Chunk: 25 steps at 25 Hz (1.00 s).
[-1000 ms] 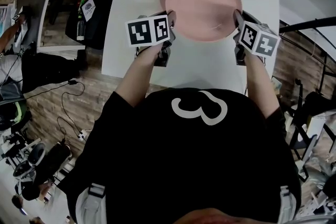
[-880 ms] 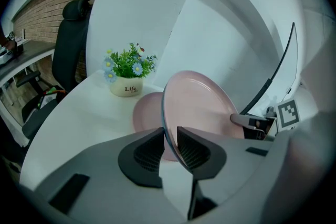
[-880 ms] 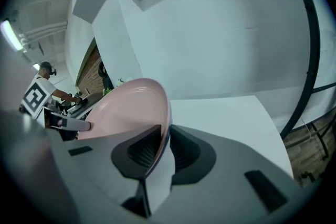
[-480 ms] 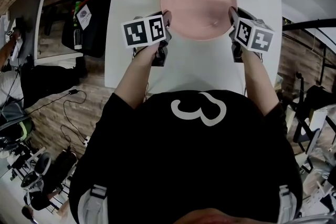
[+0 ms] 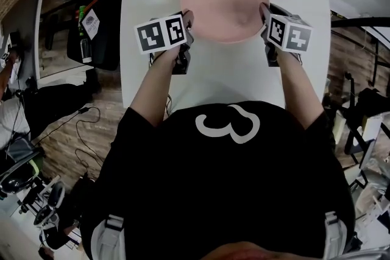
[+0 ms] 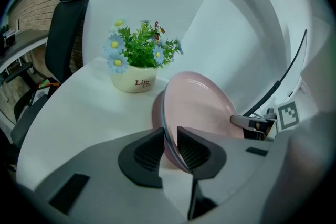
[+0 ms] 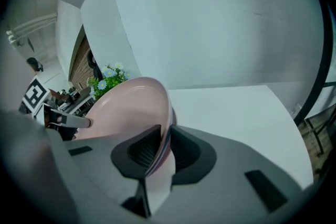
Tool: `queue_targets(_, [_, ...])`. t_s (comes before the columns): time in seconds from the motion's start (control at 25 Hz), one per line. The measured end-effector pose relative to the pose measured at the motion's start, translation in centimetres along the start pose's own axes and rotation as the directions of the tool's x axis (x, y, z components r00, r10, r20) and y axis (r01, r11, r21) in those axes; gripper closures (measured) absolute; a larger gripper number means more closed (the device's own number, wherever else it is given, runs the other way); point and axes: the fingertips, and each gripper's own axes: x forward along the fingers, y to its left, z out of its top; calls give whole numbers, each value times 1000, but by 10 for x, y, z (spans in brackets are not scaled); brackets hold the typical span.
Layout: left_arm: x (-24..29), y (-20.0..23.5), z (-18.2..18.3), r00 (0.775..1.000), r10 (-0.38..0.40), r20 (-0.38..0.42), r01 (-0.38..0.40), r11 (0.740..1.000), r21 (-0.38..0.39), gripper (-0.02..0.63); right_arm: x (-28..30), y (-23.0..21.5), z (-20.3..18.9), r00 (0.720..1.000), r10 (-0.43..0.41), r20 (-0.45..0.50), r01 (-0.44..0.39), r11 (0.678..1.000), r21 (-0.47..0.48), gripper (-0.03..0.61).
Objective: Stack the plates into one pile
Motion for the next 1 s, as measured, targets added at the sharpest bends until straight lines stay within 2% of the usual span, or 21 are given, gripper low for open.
queue_targets(0.6, [24,12,0,998,-56,-31,56,998,-23,525,20,-8,-21,998,-41,-50,44,997,61,499])
queue_targets(1.0, [28,6,5,995,-95,-11,95,994,55,522,18,-11,-23,994,-98,-38,100,993,59,491])
